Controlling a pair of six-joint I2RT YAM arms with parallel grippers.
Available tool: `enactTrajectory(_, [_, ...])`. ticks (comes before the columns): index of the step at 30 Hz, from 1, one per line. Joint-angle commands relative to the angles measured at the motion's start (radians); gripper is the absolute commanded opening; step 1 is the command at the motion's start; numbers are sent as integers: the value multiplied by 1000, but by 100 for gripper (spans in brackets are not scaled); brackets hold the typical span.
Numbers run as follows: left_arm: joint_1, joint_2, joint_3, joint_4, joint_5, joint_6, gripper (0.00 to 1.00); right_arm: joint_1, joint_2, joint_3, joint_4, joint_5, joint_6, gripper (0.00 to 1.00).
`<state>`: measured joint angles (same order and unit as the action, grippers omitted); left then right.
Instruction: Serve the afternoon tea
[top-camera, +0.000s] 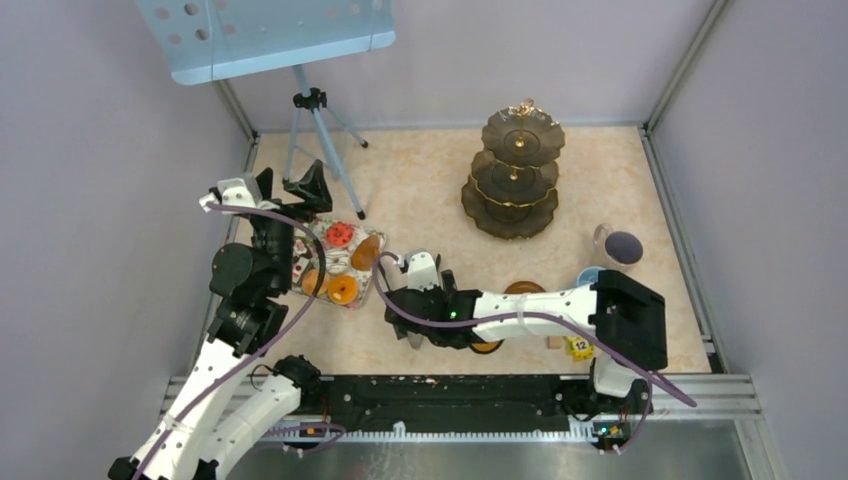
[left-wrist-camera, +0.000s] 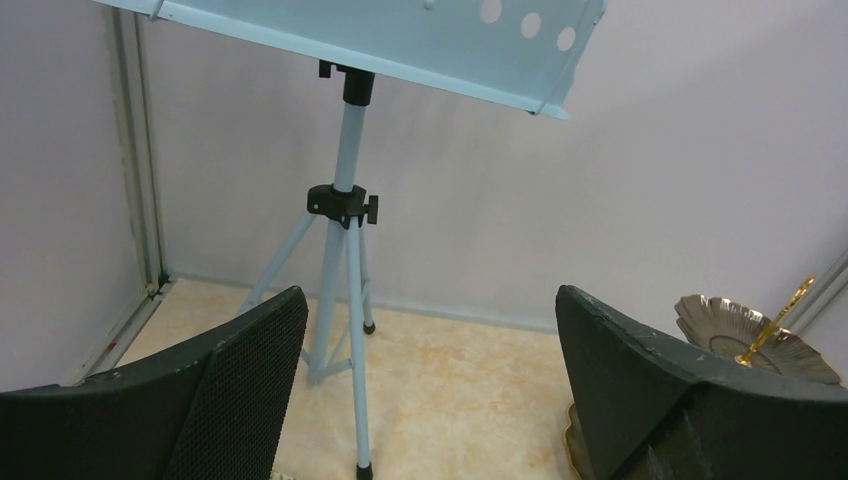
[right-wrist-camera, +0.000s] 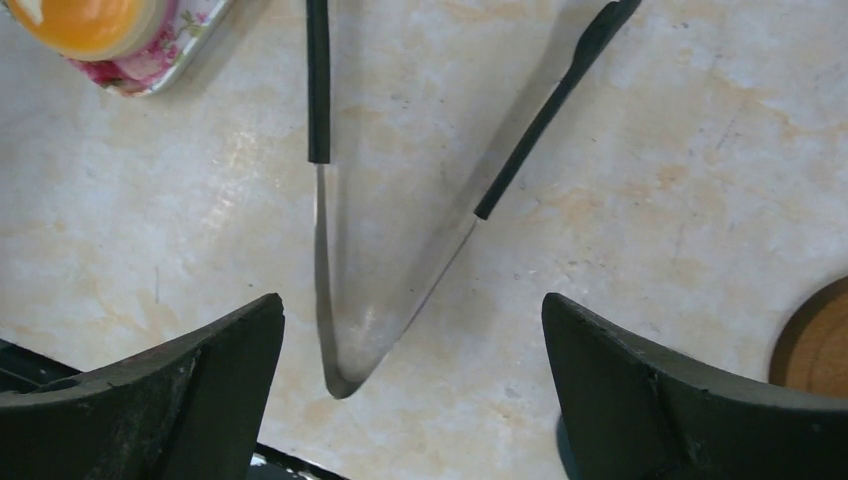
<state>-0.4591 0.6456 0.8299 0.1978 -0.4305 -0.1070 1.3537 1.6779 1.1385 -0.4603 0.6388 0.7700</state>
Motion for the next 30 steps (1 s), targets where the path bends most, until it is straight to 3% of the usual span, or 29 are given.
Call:
enactTrajectory(1, [-2, 2, 2, 19, -40, -15, 99, 18, 48, 79, 54, -40, 55, 99])
enactTrajectory(14, [-3, -40, 4, 20, -50, -9, 99, -9, 254, 300, -200, -108, 118, 99])
enactTrajectory(23, [-2, -42, 2, 21, -48, -10, 99, -24, 385, 423, -376, -61, 110, 99])
enactTrajectory(30, [-3, -30, 1, 24, -49, -9, 99, -89, 337, 292, -233, -81, 80, 95])
